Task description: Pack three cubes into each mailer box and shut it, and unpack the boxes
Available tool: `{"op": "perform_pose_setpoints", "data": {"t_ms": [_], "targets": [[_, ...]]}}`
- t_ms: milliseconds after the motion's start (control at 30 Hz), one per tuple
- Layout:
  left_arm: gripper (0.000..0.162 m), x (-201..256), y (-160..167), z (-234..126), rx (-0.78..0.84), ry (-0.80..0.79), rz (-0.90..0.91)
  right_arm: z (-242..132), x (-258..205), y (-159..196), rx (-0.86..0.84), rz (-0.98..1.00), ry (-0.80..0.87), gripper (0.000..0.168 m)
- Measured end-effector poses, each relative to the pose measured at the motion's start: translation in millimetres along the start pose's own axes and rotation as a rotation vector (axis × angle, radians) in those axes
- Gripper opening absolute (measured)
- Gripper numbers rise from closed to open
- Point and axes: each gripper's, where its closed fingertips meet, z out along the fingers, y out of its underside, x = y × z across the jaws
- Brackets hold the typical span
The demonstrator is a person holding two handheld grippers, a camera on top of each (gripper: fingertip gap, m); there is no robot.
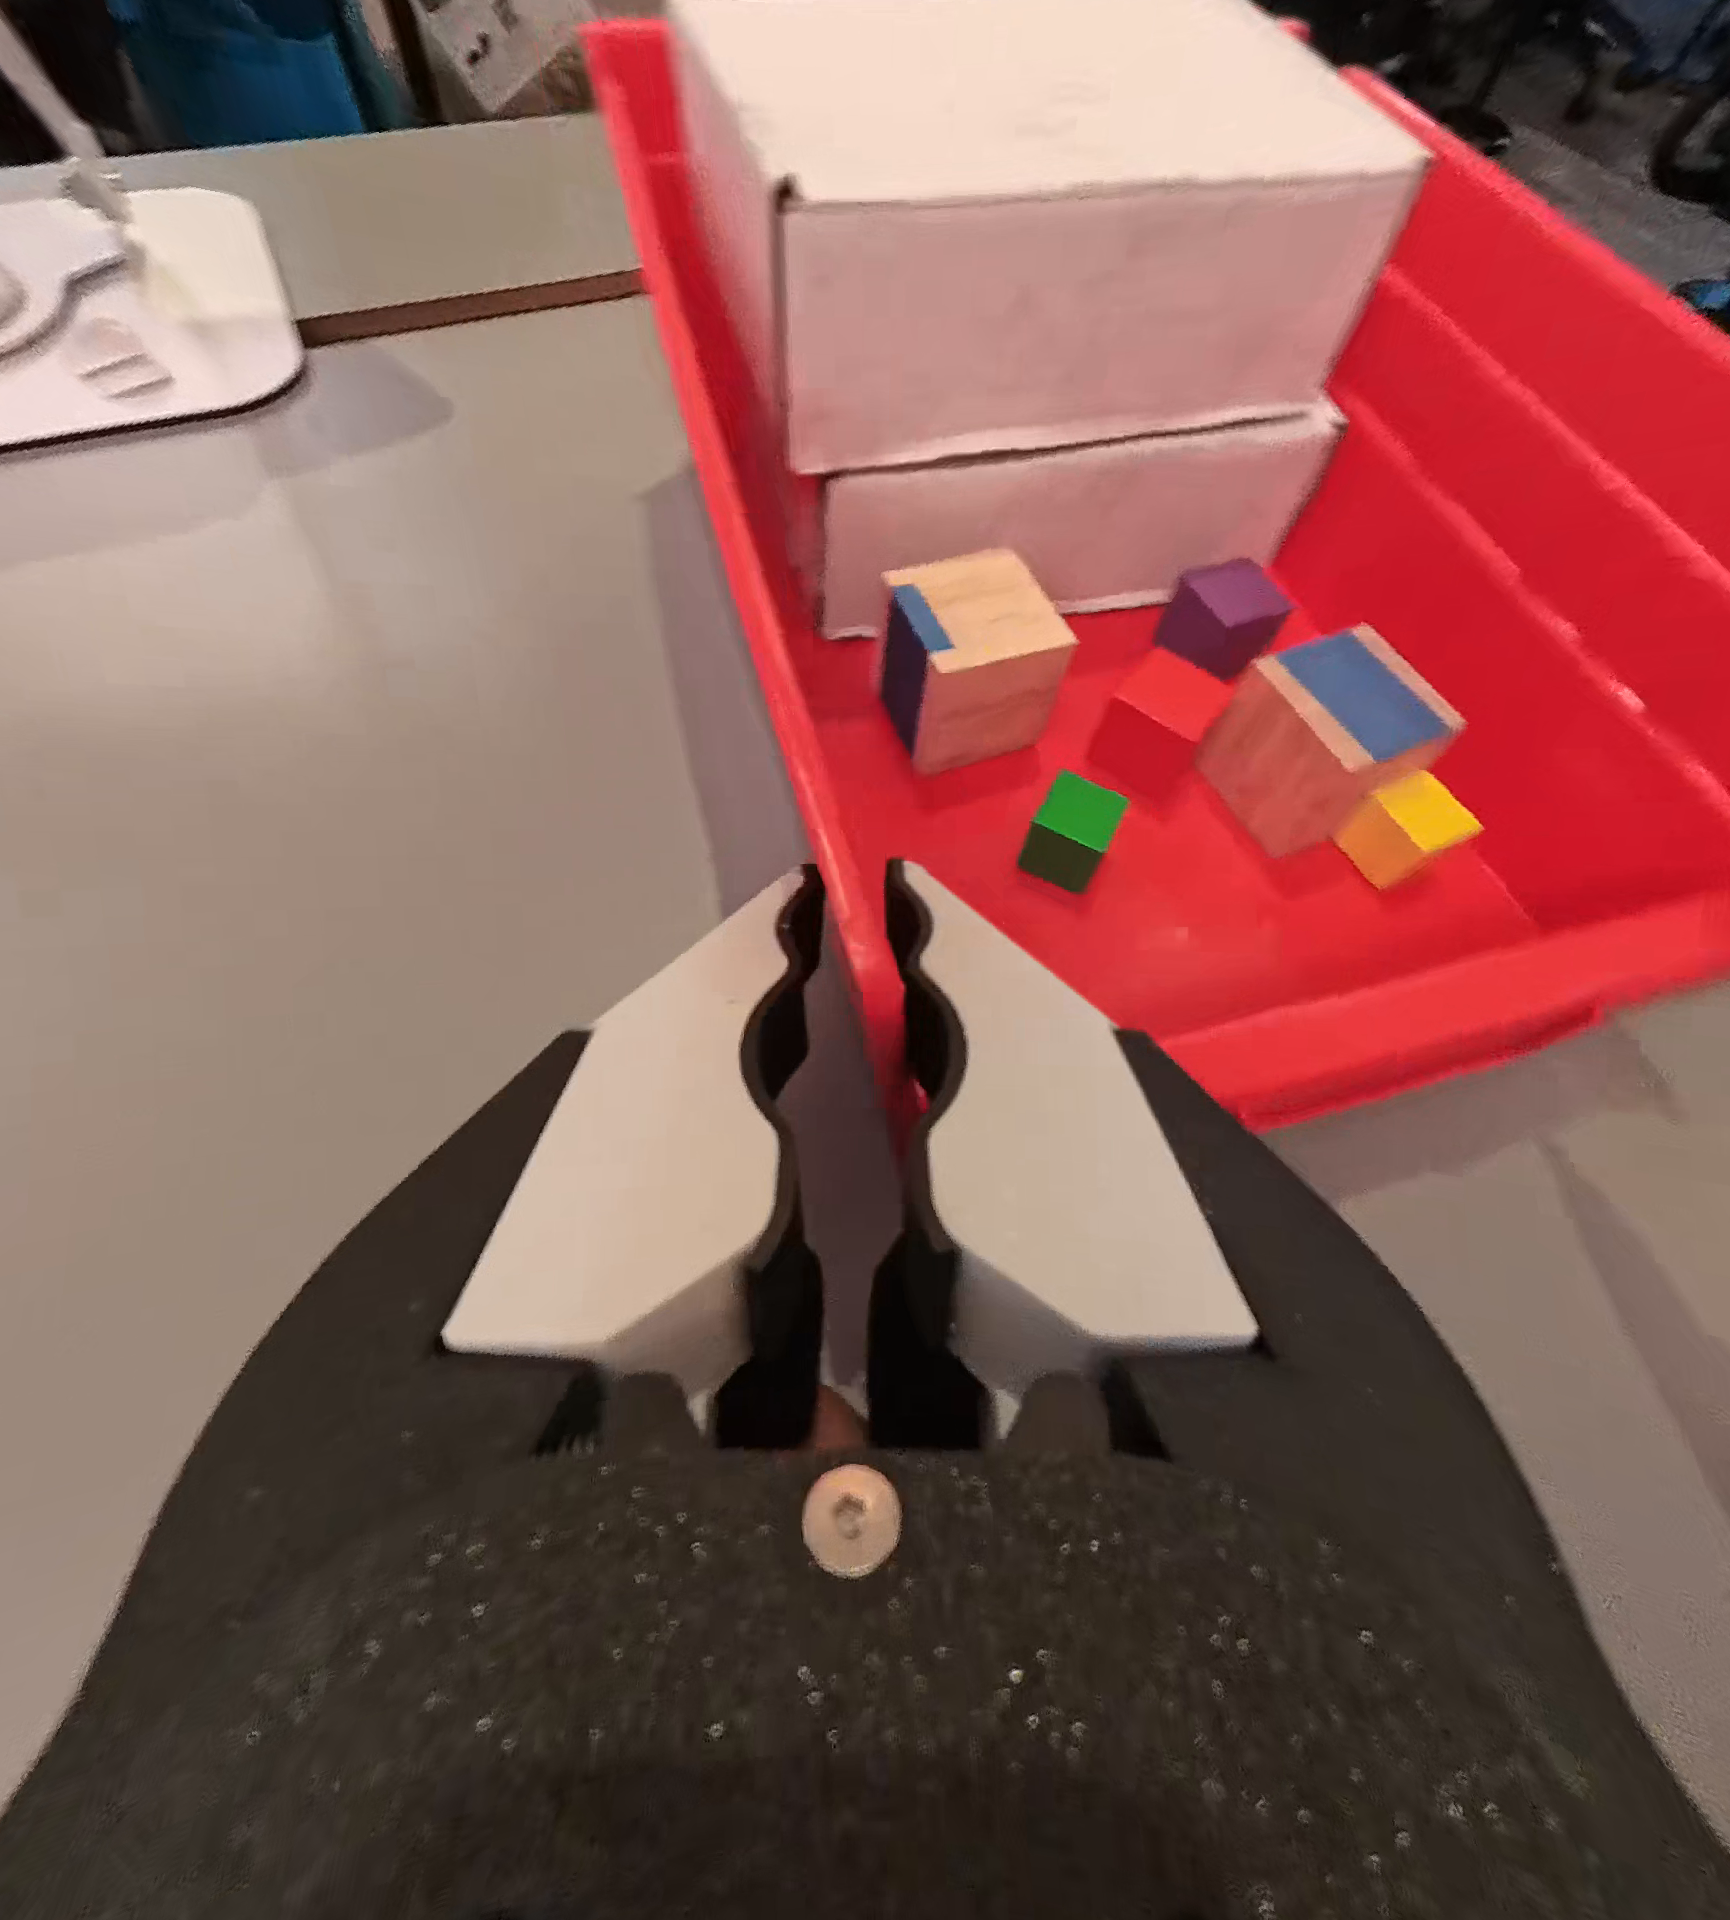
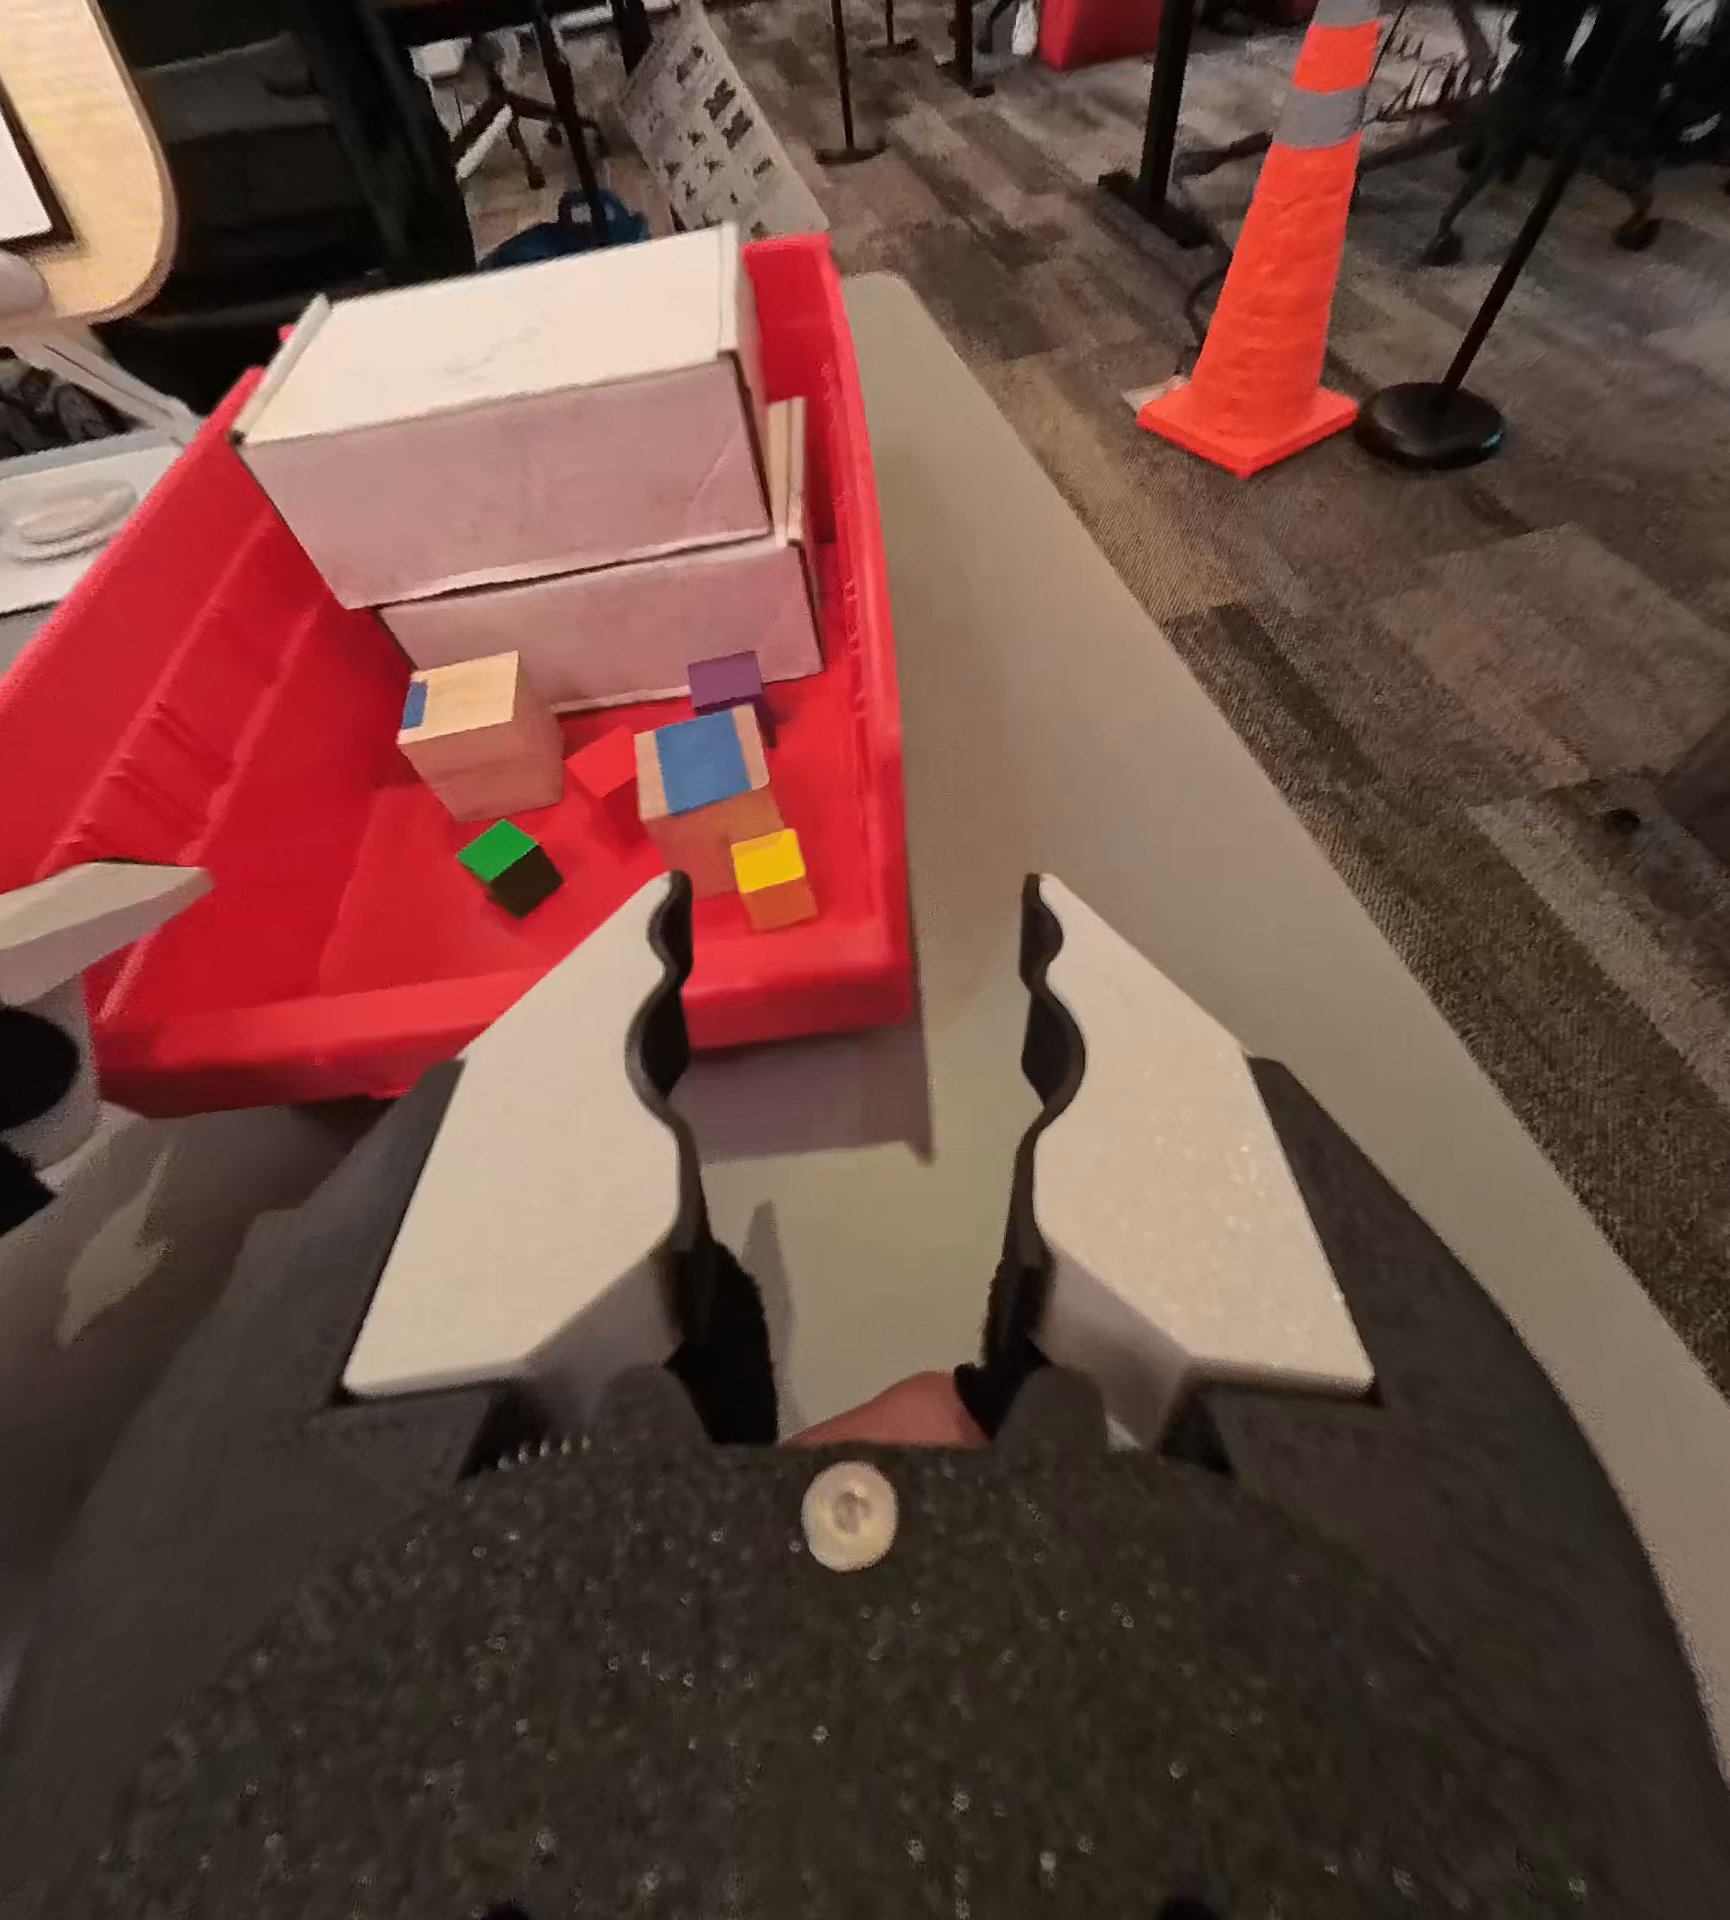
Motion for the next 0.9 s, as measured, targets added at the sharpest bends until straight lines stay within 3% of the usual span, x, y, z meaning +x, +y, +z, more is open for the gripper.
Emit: {"op": "perform_pose_setpoints", "data": {"t_ms": [100, 233, 267, 300, 433, 633, 800, 900], "targets": [[0.001, -11, 8, -17, 0.002, -0.031, -0.004, 8, -14, 16, -0.080, 0.009, -0.040, 0.062], [0.000, -16, 18, -38, 0.020, -0.060, 0.015, 12, -29, 36, -0.217, 0.005, -0.007, 0.027], [0.000, -20, 19, -44, 0.027, -0.071, 0.017, 9, -25, 36, -0.240, -0.004, 0.054, 0.007], [0.000, -25, 21, -50, 0.033, -0.079, 0.018, 8, -29, 34, -0.237, -0.051, 0.060, 0.003], [0.000, -71, 17, -79, 0.092, -0.165, 0.038, 6, -75, 28, -0.183, -0.101, 0.020, 0.003], [0.000, -192, 10, -114, 0.100, -0.304, -0.008, 28, -202, 18, -0.141, -0.149, -0.122, 0.003], [0.001, -276, 24, -116, 0.028, -0.366, -0.012, 63, -292, 32, -0.175, -0.212, -0.214, 0.003], [0.003, -290, 38, -113, -0.040, -0.312, -0.010, 71, -312, 36, -0.158, -0.212, -0.239, 0.004]]}}
